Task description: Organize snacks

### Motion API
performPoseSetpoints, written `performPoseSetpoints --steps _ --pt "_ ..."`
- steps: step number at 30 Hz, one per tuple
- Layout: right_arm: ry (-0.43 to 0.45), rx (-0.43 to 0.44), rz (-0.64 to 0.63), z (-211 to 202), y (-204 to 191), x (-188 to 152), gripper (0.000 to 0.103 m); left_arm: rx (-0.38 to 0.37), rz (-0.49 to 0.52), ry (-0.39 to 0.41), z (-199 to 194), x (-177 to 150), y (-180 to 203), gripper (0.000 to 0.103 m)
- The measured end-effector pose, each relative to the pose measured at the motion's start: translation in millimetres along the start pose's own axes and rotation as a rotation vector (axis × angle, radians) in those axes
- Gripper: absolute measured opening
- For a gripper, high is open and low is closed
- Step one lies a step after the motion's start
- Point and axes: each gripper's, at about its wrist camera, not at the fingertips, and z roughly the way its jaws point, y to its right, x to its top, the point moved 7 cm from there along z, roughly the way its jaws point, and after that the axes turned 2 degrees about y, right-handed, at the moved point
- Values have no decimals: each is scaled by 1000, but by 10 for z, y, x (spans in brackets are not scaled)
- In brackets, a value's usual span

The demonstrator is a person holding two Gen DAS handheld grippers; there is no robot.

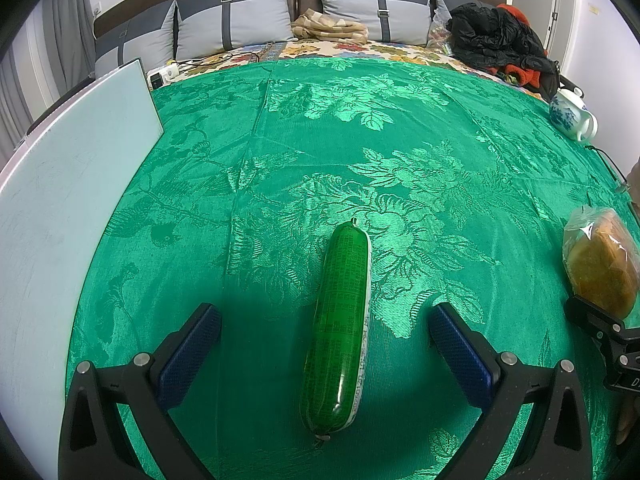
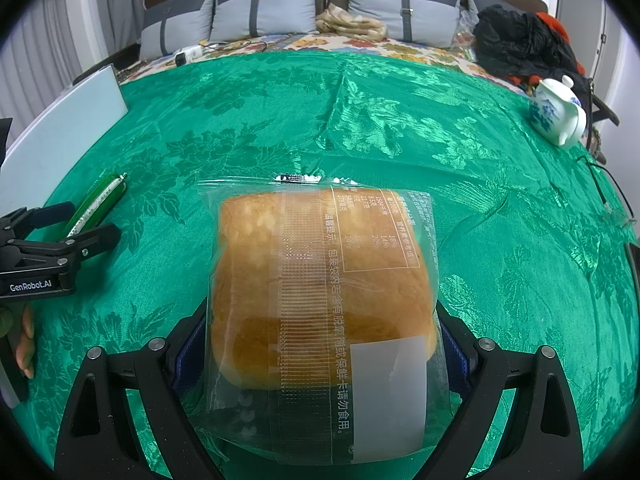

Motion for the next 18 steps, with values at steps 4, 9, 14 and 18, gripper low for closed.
performPoseSetpoints --steps 4,9,14,18 --pt "-1 -2 -1 -4 5 1 95 0 -3 5 3 6 5 103" --pt "-150 25 -38 30 -9 44 95 -24 33 -147 50 35 51 103" --pt "-338 88 1 -34 -50 184 93 -29 46 -266 111 69 65 103" --pt "-350 55 9 -55 -54 325 92 -40 59 -231 28 103 64 58"
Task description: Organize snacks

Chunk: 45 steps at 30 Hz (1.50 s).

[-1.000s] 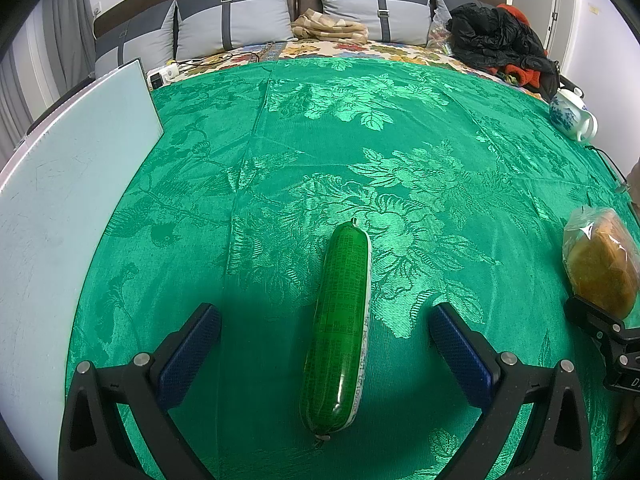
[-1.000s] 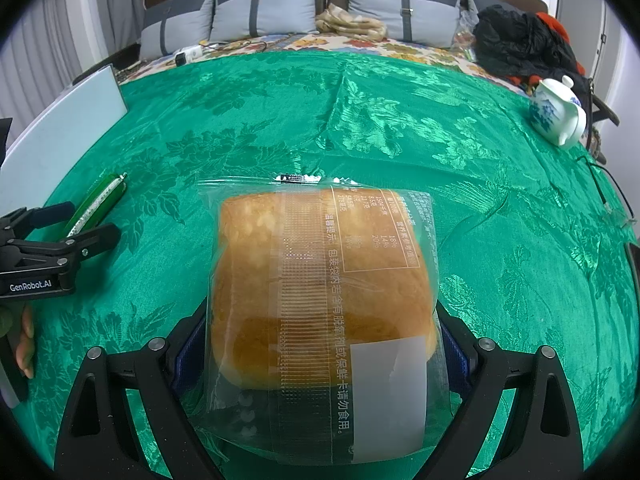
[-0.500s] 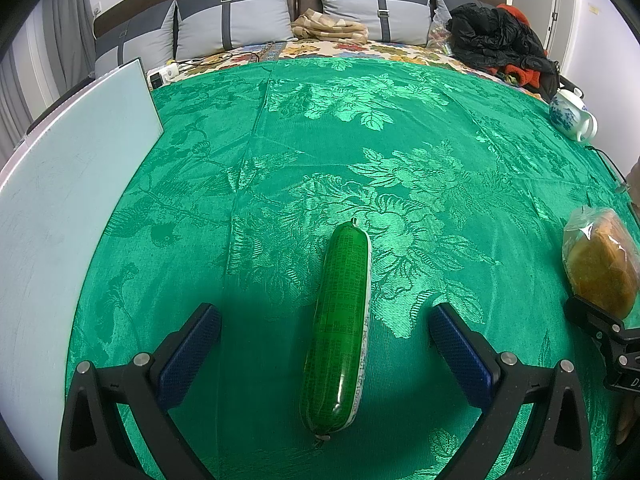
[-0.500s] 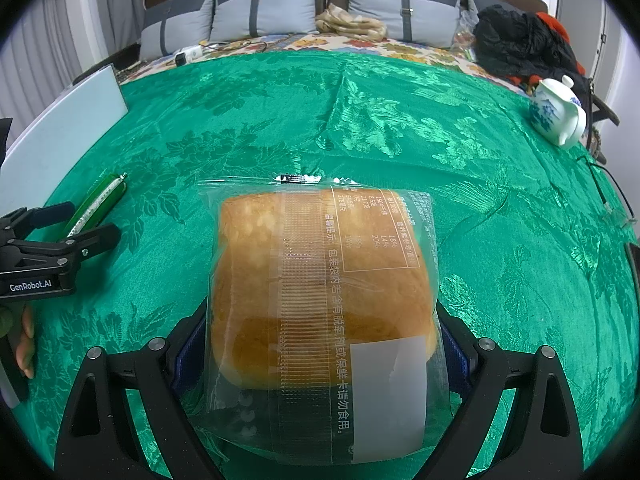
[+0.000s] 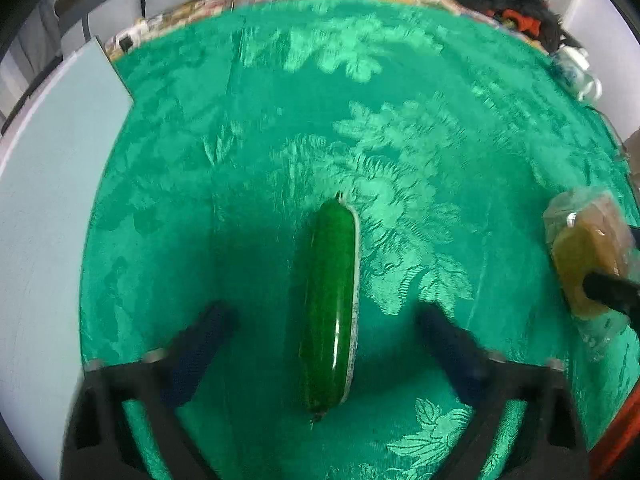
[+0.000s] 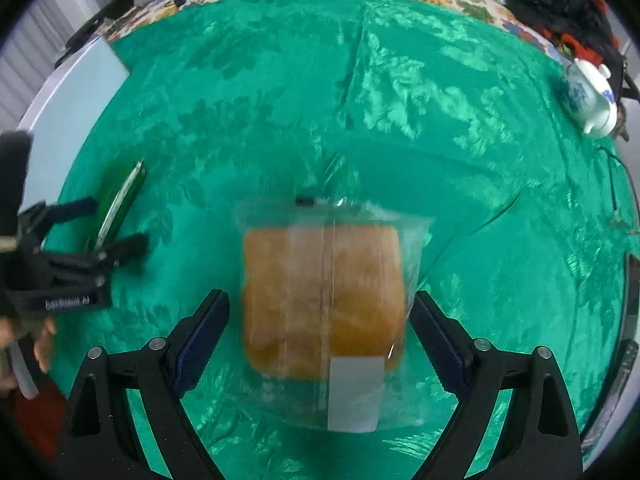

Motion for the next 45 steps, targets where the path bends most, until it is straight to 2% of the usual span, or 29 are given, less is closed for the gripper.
performPoseSetpoints --steps 1,2,3,6,8,11,13,16,17,18,19,20,22,23,24,25,26,27,31,33,36,41,42,44,45 --pt "-29 -2 20 58 23 -15 88 -4 8 28 -52 12 -16 33" --pt "-39 1 40 92 42 -36 79 -17 7 21 -66 1 -34 22" --pt "-29 12 86 82 77 -61 73 -39 -9 14 -83 -26 -75 22" --pt "46 51 159 -117 85 -130 72 -109 -94 67 -296 -155 -263 22" --pt "81 61 159 -225 37 -205 72 -186 -184 114 -578 -293 -407 22" --pt "103 85 114 -391 -244 -194 72 -275 -286 181 -1084 -443 -670 22" --pt "147 161 54 -637 -697 -6 72 -280 -317 226 -1396 -481 -916 22" --pt "230 299 -55 -1049 -1567 364 72 -183 -351 289 -1846 -557 -1544 22" --pt "248 328 -85 -1146 -1781 448 72 -131 -366 299 -1963 -601 -1807 22" --pt "273 385 -136 -1290 -2224 592 72 -72 -375 305 -2046 -648 -2032 22" --pt "279 416 -160 -1347 -2451 651 72 15 -381 304 -2116 -711 -2303 23" --pt "283 462 -203 -1411 -2858 755 72 84 -386 297 -2151 -772 -2513 22" --pt "290 508 -252 -1414 -3417 863 74 179 -420 290 -2212 -912 -2844 27" --pt "281 529 -264 -1375 -3612 886 74 201 -436 287 -2226 -980 -2968 41" --pt "246 568 -274 -1273 -3866 897 78 223 -453 283 -2231 -1040 -3068 67" --pt "219 593 -273 -1195 -3978 915 83 245 -468 284 -2238 -1105 -3147 78" --pt "171 613 -273 -1065 -4123 898 83 278 -484 292 -2273 -1174 -3225 90" --pt "147 614 -263 -961 -4203 878 83 300 -487 305 -2316 -1232 -3264 90" --pt "196 609 -249 -980 -4205 907 83 372 -457 286 -2364 -1361 -3241 90" --pt "237 546 -287 -1081 -4117 890 83 388 -436 292 -2405 -1323 -3193 90" --pt "300 472 -347 -1242 -4020 941 83 341 -456 322 -2550 -1304 -3107 97" --pt "382 378 -415 -1432 -3834 888 83 161 -613 384 -2729 -1353 -3115 97" --pt "389 372 -418 -1448 -3813 858 83 179 -621 379 -2748 -1374 -3140 97" --pt "396 365 -422 -1460 -3798 809 83 371 -555 332 -2783 -1379 -3143 97" --pt "397 364 -427 -1455 -3791 763 83 494 -521 322 -2809 -1378 -3135 97"
